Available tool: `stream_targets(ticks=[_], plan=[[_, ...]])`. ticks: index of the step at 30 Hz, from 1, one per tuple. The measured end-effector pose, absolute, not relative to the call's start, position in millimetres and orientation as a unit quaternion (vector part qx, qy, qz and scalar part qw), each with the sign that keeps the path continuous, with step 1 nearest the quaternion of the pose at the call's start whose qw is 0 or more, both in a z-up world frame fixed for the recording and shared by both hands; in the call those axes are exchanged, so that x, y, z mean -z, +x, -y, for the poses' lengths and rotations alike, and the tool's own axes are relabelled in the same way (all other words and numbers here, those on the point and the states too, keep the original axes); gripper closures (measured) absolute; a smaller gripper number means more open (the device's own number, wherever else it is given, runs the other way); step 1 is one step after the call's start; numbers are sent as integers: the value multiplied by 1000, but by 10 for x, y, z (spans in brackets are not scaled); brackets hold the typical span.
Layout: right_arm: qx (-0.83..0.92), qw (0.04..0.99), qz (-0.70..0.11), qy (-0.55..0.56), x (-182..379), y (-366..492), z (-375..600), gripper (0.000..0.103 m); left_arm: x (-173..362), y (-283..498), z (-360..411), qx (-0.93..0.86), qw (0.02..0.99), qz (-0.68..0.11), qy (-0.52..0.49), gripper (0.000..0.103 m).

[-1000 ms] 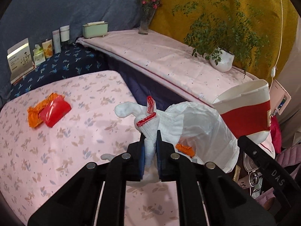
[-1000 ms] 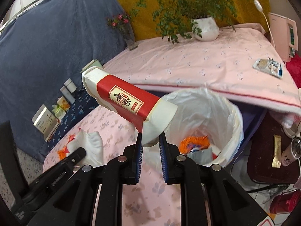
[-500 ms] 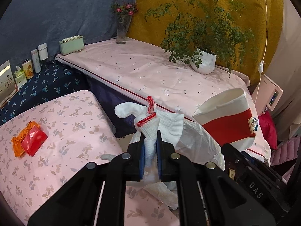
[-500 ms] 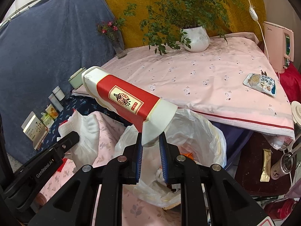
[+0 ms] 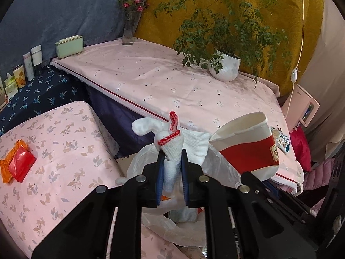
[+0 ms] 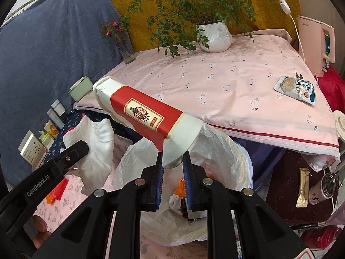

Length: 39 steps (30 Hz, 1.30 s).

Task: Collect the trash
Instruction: 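Open both grippers over the bin to drop glove and cup, then move both open grippers toward the orange packet and red pouch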

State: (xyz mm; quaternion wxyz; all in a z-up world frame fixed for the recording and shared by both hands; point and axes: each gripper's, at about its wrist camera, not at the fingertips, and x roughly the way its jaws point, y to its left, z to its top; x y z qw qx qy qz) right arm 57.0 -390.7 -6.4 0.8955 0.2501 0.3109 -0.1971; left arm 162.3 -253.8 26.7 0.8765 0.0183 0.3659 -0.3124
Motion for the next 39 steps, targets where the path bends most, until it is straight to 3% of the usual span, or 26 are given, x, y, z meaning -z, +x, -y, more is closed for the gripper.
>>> stream_targets(ticks=[1, 3, 4, 5, 7, 10, 17, 39], plan=[[198, 895, -311, 251, 73, 574, 3918, 86, -261, 1634, 2544, 312, 876, -366, 18, 82], [199, 894, -311, 253, 86, 586, 3924, 85, -263, 1650, 2540, 309, 878, -364, 16, 64], [199, 894, -312, 253, 94, 595, 3928, 84, -272, 1654, 2527, 304, 882, -361, 13, 49], [198, 894, -312, 254, 101, 603, 3923, 82, -285, 1657, 2507, 300, 885, -356, 9, 43], [198, 895, -311, 252, 103, 617, 3921, 80, -303, 1661, 2480, 296, 888, -351, 7, 43], [201, 897, -307, 247, 85, 614, 3876, 66, -290, 1687, 2452, 287, 890, -353, 10, 43], [196, 901, -302, 243, 23, 621, 3789, 58, -291, 1728, 2278, 263, 899, -351, 5, 43], [139, 924, -298, 193, -293, 890, 2892, 49, -429, 1858, 1259, 183, 923, -339, -21, 43]])
